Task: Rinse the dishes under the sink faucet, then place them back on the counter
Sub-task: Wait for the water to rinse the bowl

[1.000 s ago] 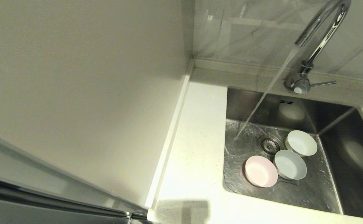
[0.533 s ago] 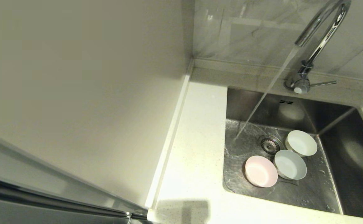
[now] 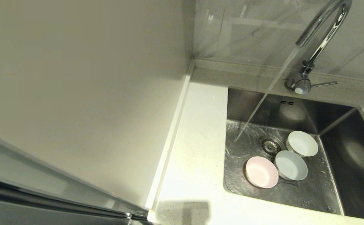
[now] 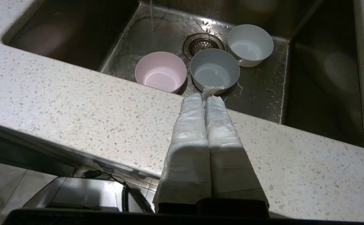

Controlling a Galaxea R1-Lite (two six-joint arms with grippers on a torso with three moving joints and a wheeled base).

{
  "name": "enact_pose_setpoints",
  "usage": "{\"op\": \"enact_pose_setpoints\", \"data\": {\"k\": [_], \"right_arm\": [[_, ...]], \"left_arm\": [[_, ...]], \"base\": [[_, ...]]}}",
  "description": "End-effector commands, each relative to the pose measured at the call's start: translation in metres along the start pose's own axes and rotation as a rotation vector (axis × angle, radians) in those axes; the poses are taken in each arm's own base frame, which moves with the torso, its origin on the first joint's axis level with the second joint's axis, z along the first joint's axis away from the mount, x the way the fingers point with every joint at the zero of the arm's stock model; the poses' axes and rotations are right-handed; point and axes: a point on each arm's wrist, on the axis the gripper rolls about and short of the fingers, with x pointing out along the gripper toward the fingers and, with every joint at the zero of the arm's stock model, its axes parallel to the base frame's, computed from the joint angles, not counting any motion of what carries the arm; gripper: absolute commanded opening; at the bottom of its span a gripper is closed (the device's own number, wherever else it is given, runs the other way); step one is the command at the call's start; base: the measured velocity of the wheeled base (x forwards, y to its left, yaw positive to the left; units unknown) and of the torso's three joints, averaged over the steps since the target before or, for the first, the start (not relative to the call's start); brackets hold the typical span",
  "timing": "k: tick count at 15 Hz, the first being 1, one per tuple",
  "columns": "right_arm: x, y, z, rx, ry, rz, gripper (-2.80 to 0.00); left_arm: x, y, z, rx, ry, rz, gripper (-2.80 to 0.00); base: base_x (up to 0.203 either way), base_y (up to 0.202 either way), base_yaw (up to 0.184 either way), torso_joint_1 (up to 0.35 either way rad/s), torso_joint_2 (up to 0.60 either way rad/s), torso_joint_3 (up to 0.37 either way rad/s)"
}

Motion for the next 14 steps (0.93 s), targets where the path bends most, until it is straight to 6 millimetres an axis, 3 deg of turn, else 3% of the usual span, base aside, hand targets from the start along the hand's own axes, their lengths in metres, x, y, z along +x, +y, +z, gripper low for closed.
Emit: {"op": "enact_pose_setpoints", "data": {"k": [1,14], "right_arm": [[0.0001,0.0,0.0,0.0,0.002,0.001,-2.8],[0.0001,0.0,0.0,0.0,0.002,0.001,-2.8]], "left_arm": [[-0.0002,0.0,0.0,-0.001,-0.003,0.0,-2.8],[-0.0002,0.0,0.0,-0.001,-0.003,0.0,-2.8]], "base": [[0.0,0.0,0.0,0.0,0.0,0.0],[0.0,0.0,0.0,0.0,0.0,0.0]]}}
